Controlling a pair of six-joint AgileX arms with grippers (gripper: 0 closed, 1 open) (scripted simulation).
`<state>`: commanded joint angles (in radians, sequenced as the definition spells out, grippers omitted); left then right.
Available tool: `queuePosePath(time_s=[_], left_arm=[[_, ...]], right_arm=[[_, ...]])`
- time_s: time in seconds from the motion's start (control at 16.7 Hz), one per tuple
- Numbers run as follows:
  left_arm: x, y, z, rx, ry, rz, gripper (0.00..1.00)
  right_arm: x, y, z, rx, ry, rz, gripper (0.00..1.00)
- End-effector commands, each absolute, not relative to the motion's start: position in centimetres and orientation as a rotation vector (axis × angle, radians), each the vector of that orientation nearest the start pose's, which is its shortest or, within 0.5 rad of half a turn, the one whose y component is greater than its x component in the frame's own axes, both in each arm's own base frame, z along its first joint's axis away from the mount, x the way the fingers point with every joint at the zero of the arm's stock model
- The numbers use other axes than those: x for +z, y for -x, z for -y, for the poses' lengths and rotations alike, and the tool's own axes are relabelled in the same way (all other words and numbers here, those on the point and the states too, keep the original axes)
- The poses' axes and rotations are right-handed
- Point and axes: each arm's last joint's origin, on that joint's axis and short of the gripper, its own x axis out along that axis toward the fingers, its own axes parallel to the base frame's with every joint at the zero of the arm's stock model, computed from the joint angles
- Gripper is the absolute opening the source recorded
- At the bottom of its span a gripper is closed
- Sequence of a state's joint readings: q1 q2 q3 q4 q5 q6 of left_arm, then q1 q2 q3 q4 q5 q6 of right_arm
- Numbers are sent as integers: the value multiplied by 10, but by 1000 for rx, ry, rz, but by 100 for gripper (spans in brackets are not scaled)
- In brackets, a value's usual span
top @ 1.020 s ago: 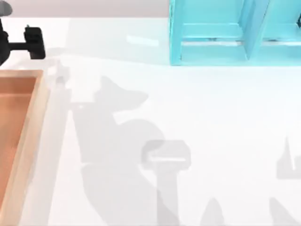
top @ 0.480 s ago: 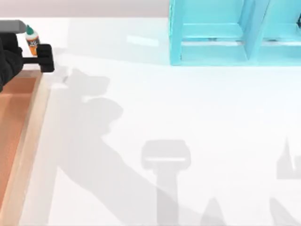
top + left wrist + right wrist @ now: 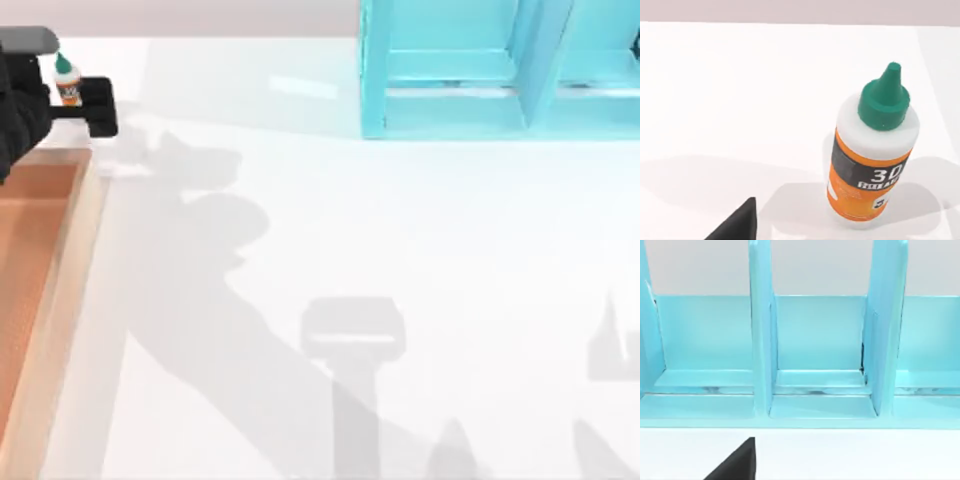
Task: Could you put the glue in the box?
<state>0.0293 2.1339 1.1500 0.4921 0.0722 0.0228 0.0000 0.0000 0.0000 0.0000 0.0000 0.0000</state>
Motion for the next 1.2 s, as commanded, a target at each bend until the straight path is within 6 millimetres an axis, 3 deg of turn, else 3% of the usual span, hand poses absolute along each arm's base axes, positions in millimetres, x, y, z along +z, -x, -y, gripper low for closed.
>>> queuePosePath(time_s=[0.24, 0.48, 0.6, 0.84, 1.2], left_arm=[[93, -474, -14, -25, 14, -485, 100], [63, -505, -16, -25, 13, -488, 100], [53, -510, -17, -25, 14, -498, 100], [52, -510, -18, -25, 14, -500, 100], [52, -510, -18, -25, 14, -500, 55]], right_arm=[[160, -106, 1, 0, 0, 0, 100], [160, -106, 1, 0, 0, 0, 100], [160, -106, 1, 0, 0, 0, 100], [160, -106, 1, 0, 0, 0, 100], [160, -106, 1, 0, 0, 0, 100]])
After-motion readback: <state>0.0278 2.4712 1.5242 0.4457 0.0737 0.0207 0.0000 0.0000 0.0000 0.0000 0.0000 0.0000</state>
